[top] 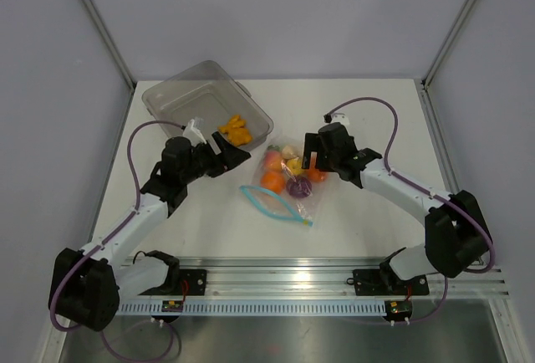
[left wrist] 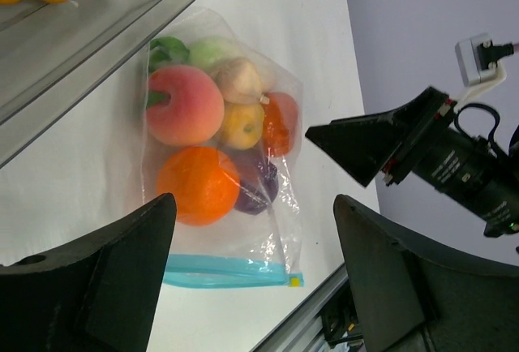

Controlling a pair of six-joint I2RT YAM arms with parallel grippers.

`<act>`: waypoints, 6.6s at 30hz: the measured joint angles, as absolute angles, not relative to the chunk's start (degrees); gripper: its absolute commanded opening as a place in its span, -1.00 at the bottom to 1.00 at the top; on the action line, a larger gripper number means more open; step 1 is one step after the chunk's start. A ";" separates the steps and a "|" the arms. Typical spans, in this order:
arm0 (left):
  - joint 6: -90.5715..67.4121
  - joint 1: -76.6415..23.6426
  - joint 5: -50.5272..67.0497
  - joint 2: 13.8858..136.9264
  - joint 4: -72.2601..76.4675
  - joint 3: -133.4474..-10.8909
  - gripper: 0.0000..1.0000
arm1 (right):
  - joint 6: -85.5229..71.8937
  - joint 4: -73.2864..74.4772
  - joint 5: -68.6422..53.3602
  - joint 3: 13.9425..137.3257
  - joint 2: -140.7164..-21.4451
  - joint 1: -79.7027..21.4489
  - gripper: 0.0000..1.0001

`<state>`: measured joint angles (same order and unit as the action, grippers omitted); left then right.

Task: Open the zip-top bag and remove the fake food
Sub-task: Place the fake vegetable in the bin, then pick up the fake fruit from the zipper food storage bag.

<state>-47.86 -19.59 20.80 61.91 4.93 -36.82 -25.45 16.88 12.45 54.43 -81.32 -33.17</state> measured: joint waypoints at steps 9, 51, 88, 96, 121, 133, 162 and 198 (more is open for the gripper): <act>-44.75 -19.92 20.73 54.50 3.51 -32.88 0.65 | -27.09 17.47 14.13 57.78 -86.32 -27.29 0.99; -43.27 -22.20 20.16 49.69 3.53 -29.41 0.67 | -37.23 10.68 9.30 61.08 -99.94 -23.31 -1.00; -34.44 -42.37 3.40 52.42 -0.86 -25.98 0.70 | -49.10 9.23 16.08 45.36 -81.95 -17.08 0.19; -33.61 -45.28 0.47 58.35 -1.19 -26.28 0.69 | -46.48 9.26 15.53 45.74 -81.93 -17.08 0.65; -29.69 -48.71 -4.60 76.64 -0.38 -37.10 0.64 | -39.18 7.92 9.30 53.21 -87.59 -17.30 0.84; -27.27 -49.15 -9.61 79.68 0.60 -38.85 0.65 | -35.31 8.32 7.84 59.11 -92.12 -20.43 0.89; -12.69 -53.71 -16.95 88.84 16.91 -38.85 0.80 | -28.86 6.66 2.37 66.08 -101.27 -24.51 0.93; -11.22 -53.71 -26.06 101.89 17.80 -51.05 0.91 | -27.22 4.93 -6.57 69.84 -105.56 -24.97 0.71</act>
<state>-11.22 -53.71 -26.06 101.89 17.80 -51.05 -27.22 4.93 -6.57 69.84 -105.56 -24.97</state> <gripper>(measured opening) 0.981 0.870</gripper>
